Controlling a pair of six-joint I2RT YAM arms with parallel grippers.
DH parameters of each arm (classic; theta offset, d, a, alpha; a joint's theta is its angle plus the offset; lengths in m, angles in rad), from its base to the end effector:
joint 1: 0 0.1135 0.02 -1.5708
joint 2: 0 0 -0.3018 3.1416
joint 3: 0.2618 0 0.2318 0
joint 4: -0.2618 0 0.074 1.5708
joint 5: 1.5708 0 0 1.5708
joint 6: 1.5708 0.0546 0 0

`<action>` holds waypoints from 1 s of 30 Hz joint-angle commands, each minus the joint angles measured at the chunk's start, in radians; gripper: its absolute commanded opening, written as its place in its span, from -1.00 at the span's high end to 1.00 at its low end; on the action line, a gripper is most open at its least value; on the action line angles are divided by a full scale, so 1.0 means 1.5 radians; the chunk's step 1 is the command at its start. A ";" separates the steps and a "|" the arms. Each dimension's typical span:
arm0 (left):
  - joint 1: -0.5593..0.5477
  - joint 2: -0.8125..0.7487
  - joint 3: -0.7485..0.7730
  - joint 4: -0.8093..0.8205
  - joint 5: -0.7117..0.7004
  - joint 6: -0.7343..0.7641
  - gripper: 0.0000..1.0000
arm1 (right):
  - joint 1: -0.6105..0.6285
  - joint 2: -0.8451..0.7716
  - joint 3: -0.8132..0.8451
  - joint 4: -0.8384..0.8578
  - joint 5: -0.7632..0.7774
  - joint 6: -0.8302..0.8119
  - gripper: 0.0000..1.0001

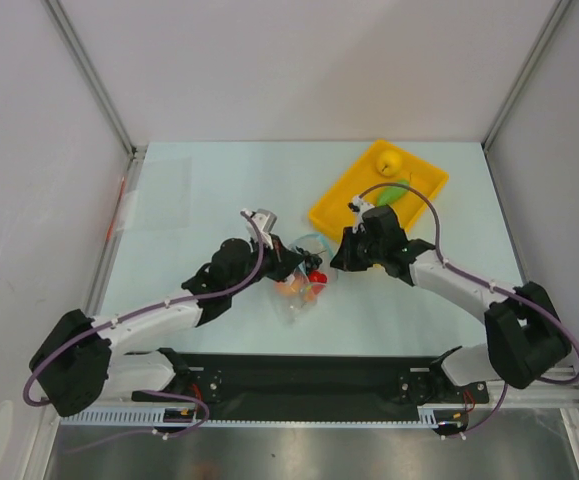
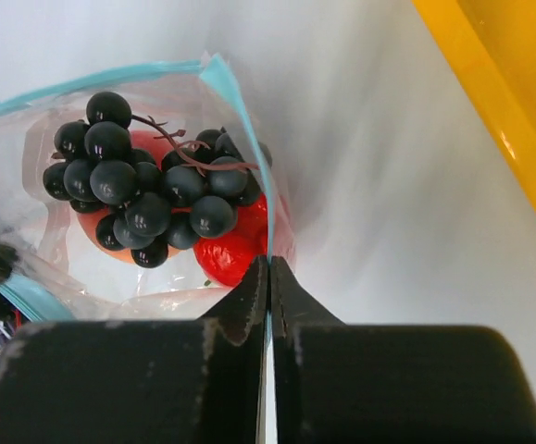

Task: Place the food in the zip-top bag and seal the zipper
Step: Adjust the zipper food storage bag at the center of the board.

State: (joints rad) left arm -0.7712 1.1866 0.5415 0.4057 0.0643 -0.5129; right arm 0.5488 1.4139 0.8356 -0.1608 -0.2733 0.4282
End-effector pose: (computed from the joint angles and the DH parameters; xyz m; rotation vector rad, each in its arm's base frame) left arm 0.1744 -0.1745 0.2761 0.2951 1.8962 -0.9516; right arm 0.2369 0.1621 0.2542 -0.2915 2.3985 0.7927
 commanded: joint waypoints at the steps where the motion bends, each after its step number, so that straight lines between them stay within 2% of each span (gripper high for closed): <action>1: -0.053 -0.048 0.099 -0.095 0.022 0.065 0.99 | 0.025 -0.101 -0.005 0.023 0.069 0.011 1.00; 2: -0.071 -0.048 0.112 -0.110 0.003 0.077 0.99 | 0.032 -0.140 -0.008 0.024 0.127 0.008 1.00; 6: -0.123 -0.008 0.157 -0.132 -0.013 0.090 0.99 | 0.066 -0.196 -0.037 0.061 0.164 0.006 1.00; 12: -0.123 0.177 0.268 -0.202 0.069 0.100 0.99 | 0.096 -0.208 -0.036 0.059 0.226 -0.008 1.00; 15: -0.123 0.218 0.320 -0.246 0.050 0.109 0.99 | 0.089 -0.205 -0.026 0.032 0.260 -0.001 1.00; 16: -0.123 0.216 0.314 -0.254 0.024 0.112 0.99 | 0.084 -0.215 -0.026 0.024 0.261 0.001 1.00; 17: -0.122 0.189 0.287 -0.246 -0.002 0.117 0.99 | 0.043 -0.229 -0.040 0.027 0.241 0.005 1.00; 20: -0.122 0.155 0.257 -0.230 -0.016 0.119 0.99 | 0.008 -0.224 -0.043 0.027 0.190 0.010 1.00; 23: -0.122 0.133 0.247 -0.230 -0.041 0.120 0.96 | 0.002 -0.204 -0.044 0.041 0.133 0.017 1.00; 30: -0.117 0.117 0.269 -0.247 -0.048 0.137 0.99 | 0.004 -0.213 -0.060 0.057 0.141 0.041 1.00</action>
State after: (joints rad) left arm -0.9527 1.4040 0.9127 0.0322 0.0093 -0.3374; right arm 0.5518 1.1133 0.7574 -0.1356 -0.0456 0.4610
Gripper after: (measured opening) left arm 0.013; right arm 0.010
